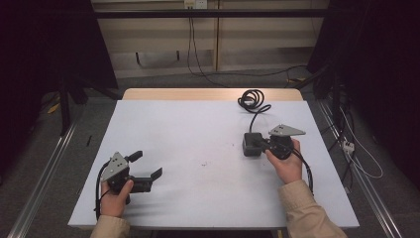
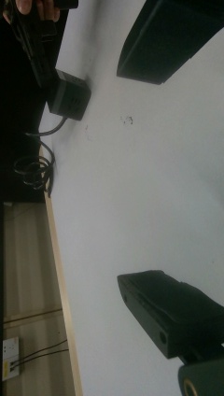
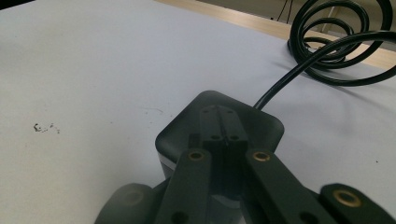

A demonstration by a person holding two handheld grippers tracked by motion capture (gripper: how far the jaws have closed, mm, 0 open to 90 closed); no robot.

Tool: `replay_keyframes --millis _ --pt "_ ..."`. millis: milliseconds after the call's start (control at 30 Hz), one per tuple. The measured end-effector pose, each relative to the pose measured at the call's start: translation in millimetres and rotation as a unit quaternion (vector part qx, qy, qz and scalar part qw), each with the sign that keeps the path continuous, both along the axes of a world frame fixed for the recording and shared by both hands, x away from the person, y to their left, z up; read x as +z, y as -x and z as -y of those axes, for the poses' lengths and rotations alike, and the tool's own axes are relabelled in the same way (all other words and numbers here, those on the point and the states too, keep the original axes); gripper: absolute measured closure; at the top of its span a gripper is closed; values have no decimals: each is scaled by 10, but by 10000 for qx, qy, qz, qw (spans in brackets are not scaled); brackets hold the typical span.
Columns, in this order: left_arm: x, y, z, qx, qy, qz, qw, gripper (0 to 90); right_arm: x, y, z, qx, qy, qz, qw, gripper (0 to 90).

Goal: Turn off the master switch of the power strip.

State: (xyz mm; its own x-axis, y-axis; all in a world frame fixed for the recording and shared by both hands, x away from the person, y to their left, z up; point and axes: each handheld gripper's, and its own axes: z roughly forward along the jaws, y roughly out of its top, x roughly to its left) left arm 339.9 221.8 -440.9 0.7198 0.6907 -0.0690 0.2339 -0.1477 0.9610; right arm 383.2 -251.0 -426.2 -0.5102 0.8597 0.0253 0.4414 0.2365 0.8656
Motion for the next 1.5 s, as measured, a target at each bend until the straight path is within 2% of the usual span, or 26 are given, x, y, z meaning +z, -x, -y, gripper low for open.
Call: replay_keyframes --millis 167,1067,1500 --pt "-1 2 -1 -1 -4 -6 10000 27 -8 -12 29 4 -176 -89 9998 900" --pt "5 10 -6 -10 -9 26 10000 27 -10 -8 13 -27 -108 -81 9999 900" --pt "6 10 -11 -7 -18 27 10000 27 -14 -9 20 -21 -157 -84 9998 900"
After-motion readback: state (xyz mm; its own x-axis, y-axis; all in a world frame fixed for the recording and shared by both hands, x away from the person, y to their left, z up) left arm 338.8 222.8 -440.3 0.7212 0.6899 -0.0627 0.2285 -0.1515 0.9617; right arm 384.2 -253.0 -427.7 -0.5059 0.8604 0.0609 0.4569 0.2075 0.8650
